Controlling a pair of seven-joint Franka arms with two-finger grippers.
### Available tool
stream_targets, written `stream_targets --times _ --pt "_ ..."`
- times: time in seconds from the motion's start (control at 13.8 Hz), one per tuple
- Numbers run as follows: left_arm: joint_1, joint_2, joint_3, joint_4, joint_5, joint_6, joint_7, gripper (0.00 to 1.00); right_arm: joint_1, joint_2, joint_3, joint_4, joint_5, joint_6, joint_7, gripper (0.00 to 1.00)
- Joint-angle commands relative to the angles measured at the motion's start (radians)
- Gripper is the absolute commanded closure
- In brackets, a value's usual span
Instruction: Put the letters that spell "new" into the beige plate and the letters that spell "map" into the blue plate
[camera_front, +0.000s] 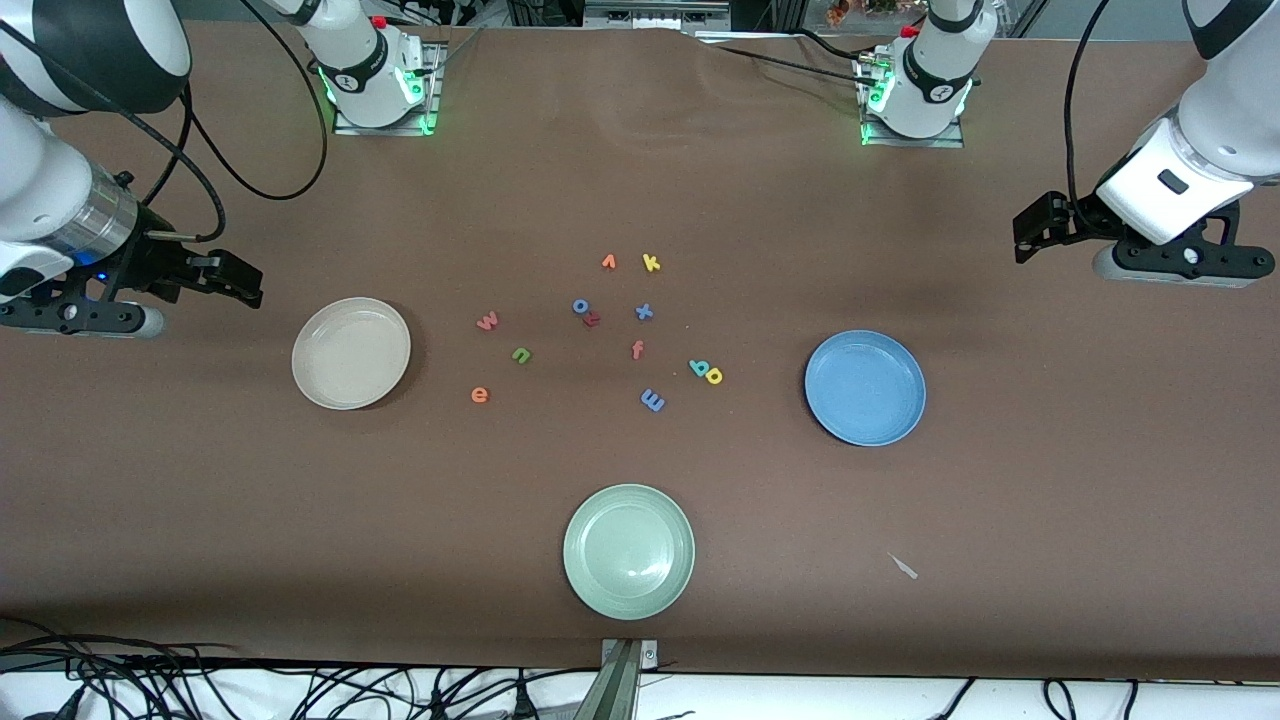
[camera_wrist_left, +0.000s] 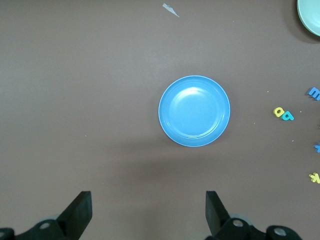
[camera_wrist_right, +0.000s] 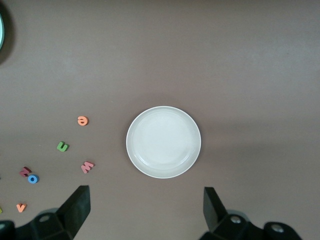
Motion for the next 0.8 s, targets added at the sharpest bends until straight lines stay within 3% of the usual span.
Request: stream_targets --times 0.0,0.73 --pt "-0.004 0.014 0.0 0.035 -0.03 -0.026 -0.001 0.0 -0.005 -0.009 0.006 -0.01 0.012 -0.003 0.007 0.0" --pt "0.001 0.007 -0.026 0.044 -0.032 -0.077 -0.008 0.0 -0.005 -0.009 0.006 -0.01 0.012 -0.002 0.007 0.0"
